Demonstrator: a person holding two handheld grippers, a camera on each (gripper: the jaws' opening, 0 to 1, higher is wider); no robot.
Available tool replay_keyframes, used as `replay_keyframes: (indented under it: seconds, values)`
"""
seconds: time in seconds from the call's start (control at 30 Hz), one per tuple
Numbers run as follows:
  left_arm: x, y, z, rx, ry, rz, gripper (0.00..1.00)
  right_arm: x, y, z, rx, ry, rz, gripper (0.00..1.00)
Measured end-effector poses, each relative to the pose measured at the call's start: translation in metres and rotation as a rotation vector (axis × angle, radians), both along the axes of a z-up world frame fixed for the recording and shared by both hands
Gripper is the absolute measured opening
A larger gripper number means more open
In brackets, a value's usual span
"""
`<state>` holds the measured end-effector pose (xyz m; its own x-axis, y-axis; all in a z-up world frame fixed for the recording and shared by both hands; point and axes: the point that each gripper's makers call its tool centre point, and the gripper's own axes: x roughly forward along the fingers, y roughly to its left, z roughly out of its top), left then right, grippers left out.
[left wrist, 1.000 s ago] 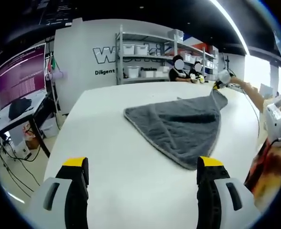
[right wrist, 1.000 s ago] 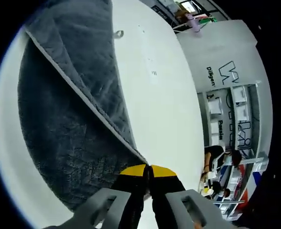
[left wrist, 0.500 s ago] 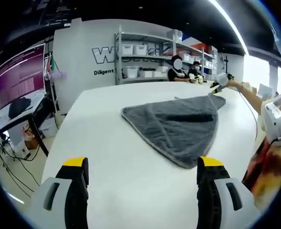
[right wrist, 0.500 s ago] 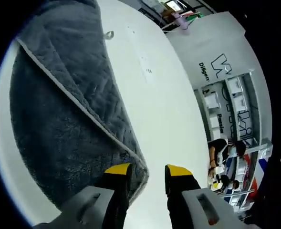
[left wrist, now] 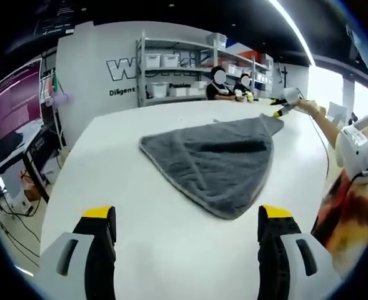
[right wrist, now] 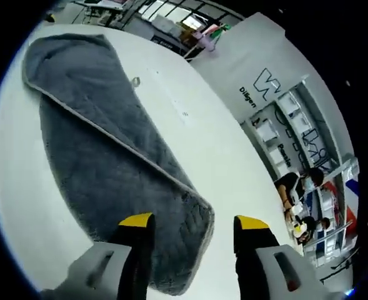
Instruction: Fold the towel on the table until its edges align and the towel forms a compact rectangular stack.
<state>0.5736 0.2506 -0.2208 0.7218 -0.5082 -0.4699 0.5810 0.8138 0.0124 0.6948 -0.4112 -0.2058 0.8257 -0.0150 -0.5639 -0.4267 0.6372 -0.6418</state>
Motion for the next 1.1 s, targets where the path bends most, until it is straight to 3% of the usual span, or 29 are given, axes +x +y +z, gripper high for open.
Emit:
replay_keyframes:
  seconds: [0.1,0.4,0.5,0.6,0.73,0.97,1.1]
  values:
    - [-0.002,-0.009,-0.003,0.022,0.008,-0.025,0.92,-0.014,0.011,-0.001,0.082,-0.018,0.003,0.60]
    - [-0.014,-0.030,-0.012,0.039,0.032,-0.099,0.88,-0.044,0.034,0.001,0.227,-0.061,0.002,0.84]
    - [-0.017,-0.035,-0.015,0.073,0.016,-0.113,0.82,-0.055,0.040,0.004,0.244,-0.081,0.016,0.85]
    - [-0.021,-0.044,-0.012,0.024,0.014,-0.127,0.74,-0.061,0.043,0.004,0.257,-0.088,0.020,0.87]
    - [-0.027,-0.056,-0.009,-0.025,0.012,-0.159,0.69,-0.068,0.040,0.004,0.294,-0.108,-0.013,0.99]
    - [-0.033,-0.065,-0.015,-0.002,0.013,-0.183,0.54,-0.078,0.037,-0.003,0.357,-0.126,-0.052,0.99]
    - [-0.032,-0.069,-0.013,-0.046,0.017,-0.177,0.45,-0.085,0.041,-0.007,0.348,-0.130,-0.044,0.99]
